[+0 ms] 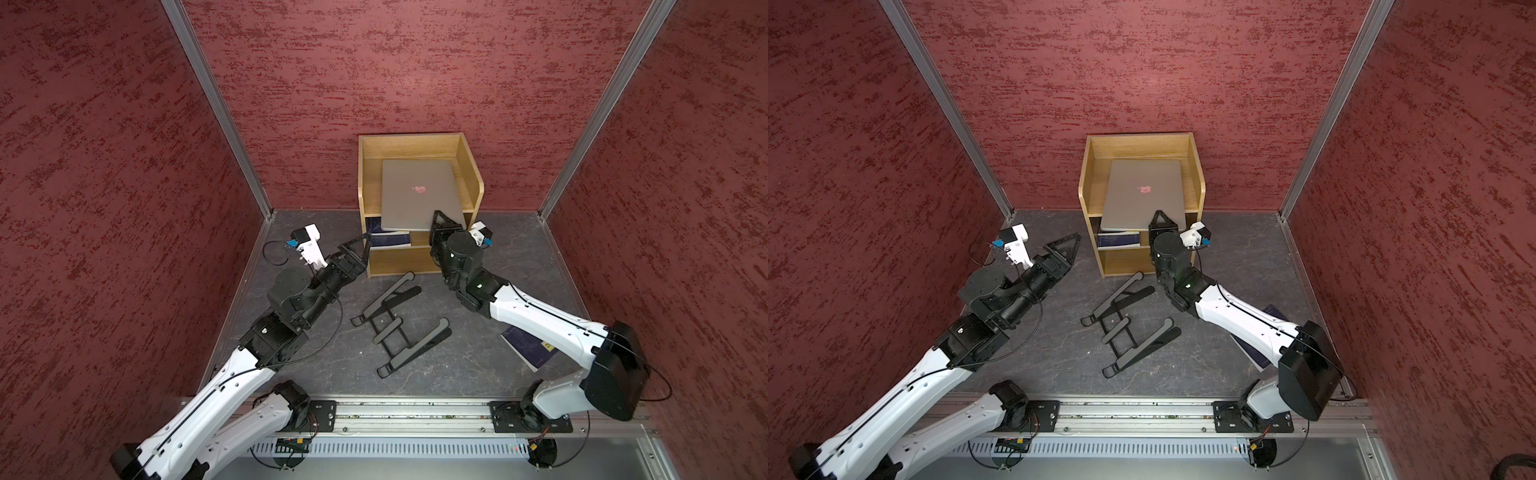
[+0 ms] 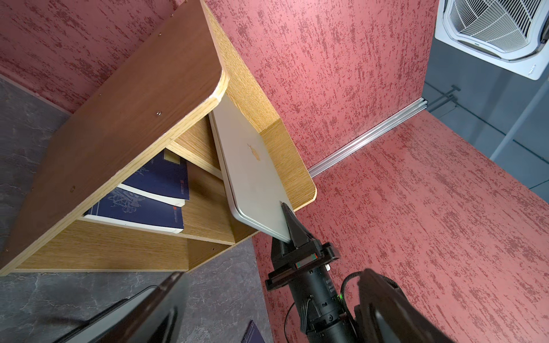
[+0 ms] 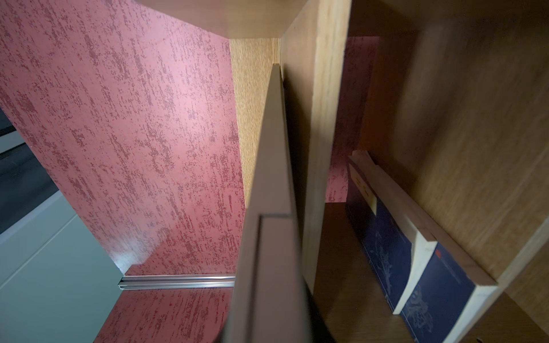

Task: Close the laptop lid and set it aside
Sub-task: Place the laptop on the shelf.

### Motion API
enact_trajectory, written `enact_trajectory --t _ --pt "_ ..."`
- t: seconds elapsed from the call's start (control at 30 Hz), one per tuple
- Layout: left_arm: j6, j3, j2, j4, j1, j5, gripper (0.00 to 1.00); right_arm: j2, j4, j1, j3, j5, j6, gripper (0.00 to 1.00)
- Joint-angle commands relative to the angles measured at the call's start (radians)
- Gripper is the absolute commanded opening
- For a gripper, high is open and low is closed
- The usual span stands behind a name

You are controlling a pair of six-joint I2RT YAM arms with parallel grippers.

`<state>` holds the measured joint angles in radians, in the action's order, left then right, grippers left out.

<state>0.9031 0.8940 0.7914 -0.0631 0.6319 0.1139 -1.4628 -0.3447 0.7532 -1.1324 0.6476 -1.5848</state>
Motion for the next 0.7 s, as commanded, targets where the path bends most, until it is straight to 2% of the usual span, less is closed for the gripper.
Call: enact_trajectory --t 0.0,0.2,0.33,0.57,0.67 --pt "-0.016 -0.008 -0.005 -0.017 -0.010 0.006 0.93 0.022 -0.103 -0.031 -0.072 -0.006 -0.063 0.00" --pt "-0.015 -0.001 0.006 -0.027 -0.020 -0.001 0.93 -0.021 -0.076 -0.068 -0.096 -0.048 -0.103 0.00" --pt "-0.011 -0.004 0.006 -0.030 -0.030 -0.003 0.93 -0.033 -0.050 -0.079 -0.121 -0.056 -0.084 0.04" --pt "-0.001 -0.008 0.012 -0.030 -0.048 -0.016 0.93 -0.049 0.001 -0.093 -0.142 -0.054 -0.084 0.26" --pt "0.004 -0.010 0.013 -0.032 -0.057 -0.023 0.93 -0.045 0.025 -0.102 -0.132 -0.060 -0.102 0.40"
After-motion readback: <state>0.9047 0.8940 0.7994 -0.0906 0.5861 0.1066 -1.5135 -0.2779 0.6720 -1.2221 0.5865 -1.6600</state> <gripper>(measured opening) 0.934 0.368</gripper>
